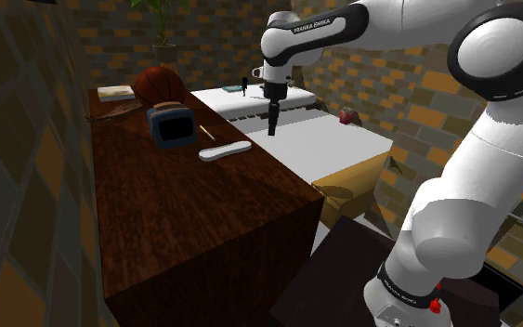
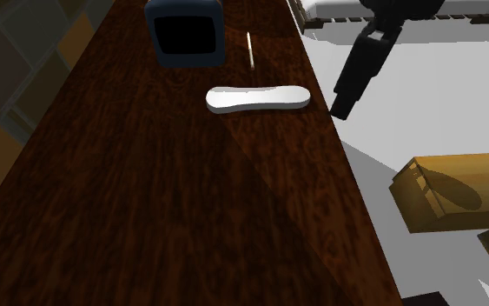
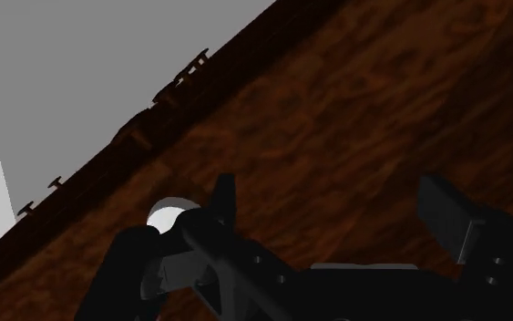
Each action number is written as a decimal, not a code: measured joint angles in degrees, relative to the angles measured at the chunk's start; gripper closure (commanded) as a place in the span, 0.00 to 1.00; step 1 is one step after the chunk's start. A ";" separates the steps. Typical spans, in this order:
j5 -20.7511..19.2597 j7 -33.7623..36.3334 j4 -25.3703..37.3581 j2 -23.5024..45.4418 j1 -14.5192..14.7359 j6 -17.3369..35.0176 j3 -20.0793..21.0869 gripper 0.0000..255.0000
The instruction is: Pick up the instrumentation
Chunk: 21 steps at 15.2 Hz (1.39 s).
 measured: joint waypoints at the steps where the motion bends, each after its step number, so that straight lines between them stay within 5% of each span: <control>1: 0.20 -2.23 0.84 1.49 0.19 0.59 -0.03 0.00; 14: 4.07 -27.48 28.88 30.26 -0.05 1.65 4.09 0.00; 21: 4.23 -29.85 28.99 33.56 0.05 5.04 5.00 0.00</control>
